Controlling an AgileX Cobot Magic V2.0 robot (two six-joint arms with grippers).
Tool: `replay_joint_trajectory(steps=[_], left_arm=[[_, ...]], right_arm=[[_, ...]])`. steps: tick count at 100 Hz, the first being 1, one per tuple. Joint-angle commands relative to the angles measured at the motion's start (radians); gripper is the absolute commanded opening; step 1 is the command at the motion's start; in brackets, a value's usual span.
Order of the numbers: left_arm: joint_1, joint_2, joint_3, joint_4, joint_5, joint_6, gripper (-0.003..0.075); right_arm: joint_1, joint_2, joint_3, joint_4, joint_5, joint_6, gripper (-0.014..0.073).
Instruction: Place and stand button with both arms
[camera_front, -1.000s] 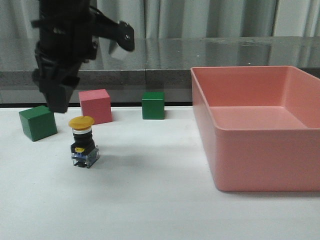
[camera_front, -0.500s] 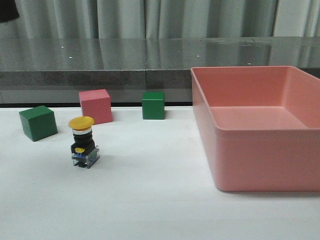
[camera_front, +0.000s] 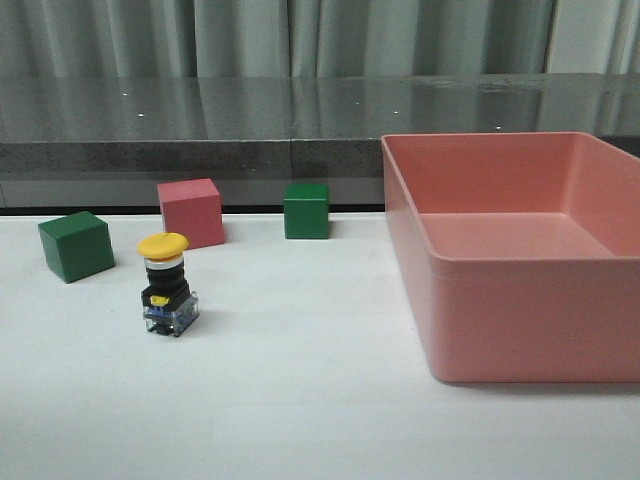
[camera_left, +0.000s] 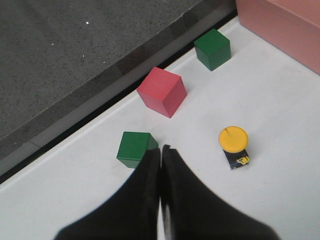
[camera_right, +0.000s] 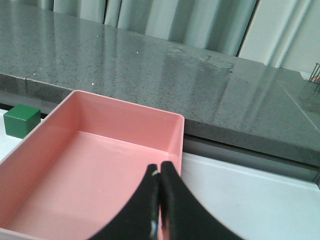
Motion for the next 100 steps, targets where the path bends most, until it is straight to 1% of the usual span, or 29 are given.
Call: replay_joint_trajectory(steps=[1,18,28,37,58,100], left_arm=[[0.002,-0.116,0.124,-0.041,-0.194,0.002,-0.002],[0.002,-0.327,0.381,-0.098,-0.35,0.002,-0.002],[0.002,-0.451,0.501,-0.134,-0.4,0.002,-0.002],[0.002,-0.545,0.566,-0.174,-0.418,0.002,-0.002],[0.002,-0.661,0.622,-0.183,-0.415,0.002,-0.002],[0.002,-0.664,0.634,-0.19,-0.415,0.002,-0.002]], right_arm=[[-0.007,0.004,-0.027,0.001,-0.072,-0.001,-0.0062],[-0.007,0.004,-0.027,0.001,-0.072,-0.001,-0.0062],[-0.007,0.004,-0.027,0.001,-0.072,-0.001,-0.0062],[-0.007,0.004,-0.027,0.001,-0.072,-0.001,-0.0062],[-0.007,0.004,-0.027,0.001,-0.072,-0.001,-0.0062],[-0.007,0.004,-0.027,0.001,-0.072,-0.001,-0.0062]])
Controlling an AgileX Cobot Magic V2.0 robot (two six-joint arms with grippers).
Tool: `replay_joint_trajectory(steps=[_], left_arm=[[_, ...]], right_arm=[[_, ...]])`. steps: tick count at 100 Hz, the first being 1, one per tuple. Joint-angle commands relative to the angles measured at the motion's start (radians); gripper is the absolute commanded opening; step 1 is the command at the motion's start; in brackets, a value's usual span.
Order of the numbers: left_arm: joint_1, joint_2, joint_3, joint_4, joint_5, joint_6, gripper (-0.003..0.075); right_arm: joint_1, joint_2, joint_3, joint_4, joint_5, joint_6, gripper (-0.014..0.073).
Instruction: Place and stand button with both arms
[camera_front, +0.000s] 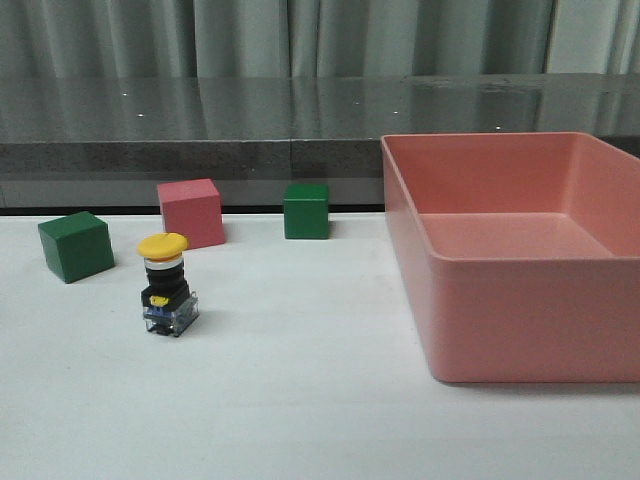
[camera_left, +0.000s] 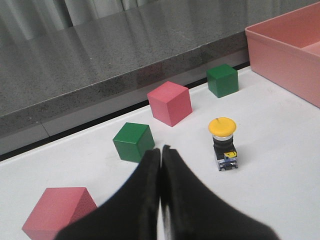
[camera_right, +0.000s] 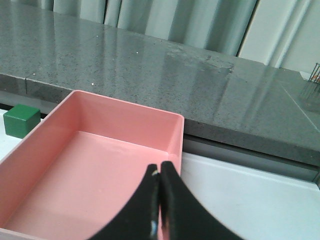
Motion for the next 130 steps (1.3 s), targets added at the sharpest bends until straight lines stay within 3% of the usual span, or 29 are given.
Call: replay_joint_trajectory(steps=[1,36,46,58,65,105,126,130], left_arm=[[0.002,0.008,-0.027,-0.02,-0.078,0.001,-0.002],[0.002,0.008,-0.014,0.021,-0.129,-0.024,-0.002],[0.002,-0.012,0.008,0.175,-0.15,-0.185,-0.002],[0.02,-0.042,0.046,0.402,-0.161,-0.481,-0.002],[0.043,-0.065,0.07,0.464,-0.161,-0.565,-0.002],[0.208,-0.296,0.194,0.448,-0.185,-0.565,-0.002],[0.21,-0.291,0.295,0.458,-0.432,-0.565,-0.002],[0.21,-0.291,0.293,0.458,-0.423,-0.565,-0.002]], right_arm=[[-0.007,0.004,-0.027,0.001,-0.072,-0.001,-0.0062],[-0.007,0.004,-0.027,0.001,-0.072,-0.001,-0.0062],[-0.007,0.004,-0.027,0.001,-0.072,-0.001,-0.0062],[-0.007,0.004,-0.027,0.001,-0.072,-0.001,-0.0062],[-0.007,0.004,-0.027,0.001,-0.072,-0.001,-0.0062],[-0.007,0.004,-0.027,0.001,-0.072,-0.001,-0.0062],[-0.007,0.006,-0.027,0.001,-0.07,-0.001,-0.0062],[-0.007,0.006,-0.027,0.001,-0.068,-0.001,-0.0062]])
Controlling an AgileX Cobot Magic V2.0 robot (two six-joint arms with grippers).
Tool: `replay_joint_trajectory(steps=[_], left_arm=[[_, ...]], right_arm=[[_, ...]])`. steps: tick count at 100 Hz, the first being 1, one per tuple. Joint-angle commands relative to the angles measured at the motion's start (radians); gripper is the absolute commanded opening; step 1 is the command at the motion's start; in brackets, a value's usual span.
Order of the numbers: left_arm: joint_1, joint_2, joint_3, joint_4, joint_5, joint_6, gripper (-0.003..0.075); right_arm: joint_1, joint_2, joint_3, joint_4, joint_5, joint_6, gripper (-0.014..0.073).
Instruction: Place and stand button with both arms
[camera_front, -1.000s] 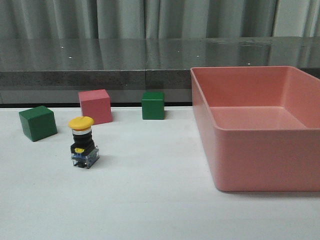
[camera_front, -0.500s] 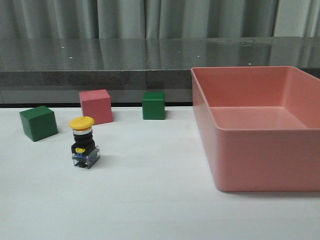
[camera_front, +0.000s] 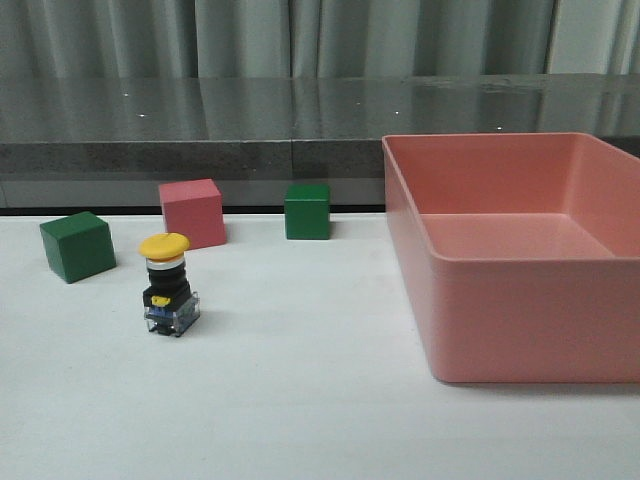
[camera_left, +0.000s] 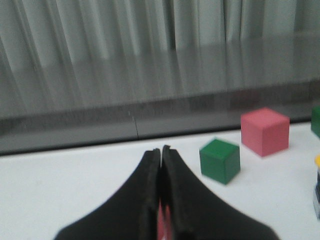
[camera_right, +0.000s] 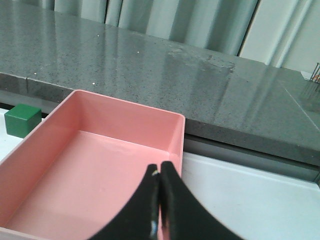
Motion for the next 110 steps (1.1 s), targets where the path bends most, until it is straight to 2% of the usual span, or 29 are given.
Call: replay_joint_trajectory(steps=[1,110], left_arm=[[0.001,-0.031,0.043,0.001,-0.156,-0.01,-0.002],[0.001,-0.031,0.046,-0.001,-0.17,-0.01,-0.002]], right_arm=[[-0.006,0.006,-0.027,0.001,-0.07,-0.001,-0.0062],[-0.005,0.004,-0.026,0.001,-0.072,-0.001,-0.0062]])
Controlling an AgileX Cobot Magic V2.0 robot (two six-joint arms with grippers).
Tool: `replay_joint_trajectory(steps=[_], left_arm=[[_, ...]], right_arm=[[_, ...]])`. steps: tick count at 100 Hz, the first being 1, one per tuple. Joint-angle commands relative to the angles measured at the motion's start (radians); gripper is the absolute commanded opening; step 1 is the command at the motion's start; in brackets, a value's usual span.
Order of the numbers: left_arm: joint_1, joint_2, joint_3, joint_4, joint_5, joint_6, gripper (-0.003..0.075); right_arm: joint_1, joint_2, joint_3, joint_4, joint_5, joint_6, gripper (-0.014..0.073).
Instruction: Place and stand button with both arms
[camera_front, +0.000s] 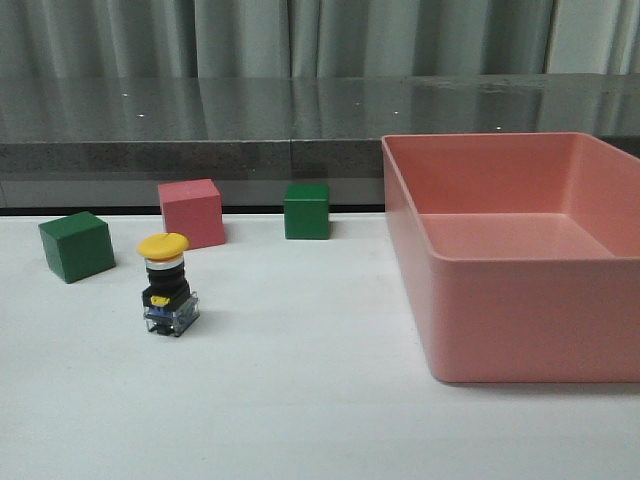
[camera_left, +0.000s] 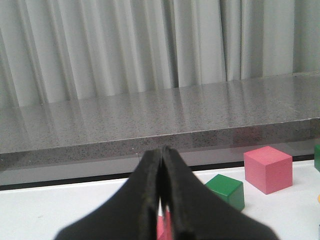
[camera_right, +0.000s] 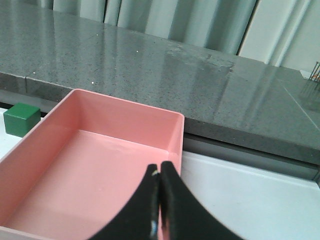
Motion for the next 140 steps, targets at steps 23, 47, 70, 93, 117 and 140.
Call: replay_joint_trajectory(steps=[23,47,70,93,117,140], left_arm=[[0.001,-0.031,0.046,-0.001,-0.086,-0.008,-0.002],[0.001,-0.031,0.046,-0.001,-0.086,-0.008,-0.002],[0.001,-0.031,0.046,-0.001,-0.086,-0.008,-0.002],[0.001,-0.031,0.046,-0.001,-0.086,-0.008,-0.002],[0.001,-0.031,0.046,-0.001,-0.086,-0.008,-0.002],[0.001,-0.031,0.046,-0.001,-0.086,-0.008,-0.002]], right_arm=[[0.053,-0.078,0.093,0.001,-0.195,0.032,-0.0062],[0.092,-0.265,0.28,0.015,-0.264,0.111,-0.0062],[0.089,-0.391,0.378,0.044,-0.283,0.146,-0.0062],[0.081,-0.388,0.4,0.048,-0.281,0.166,-0.0062],[0.081,-0.388,0.4,0.048,-0.281,0.166,-0.0062],[0.081,-0.388,0.4,0.048,-0.282,0.166,-0.0062]])
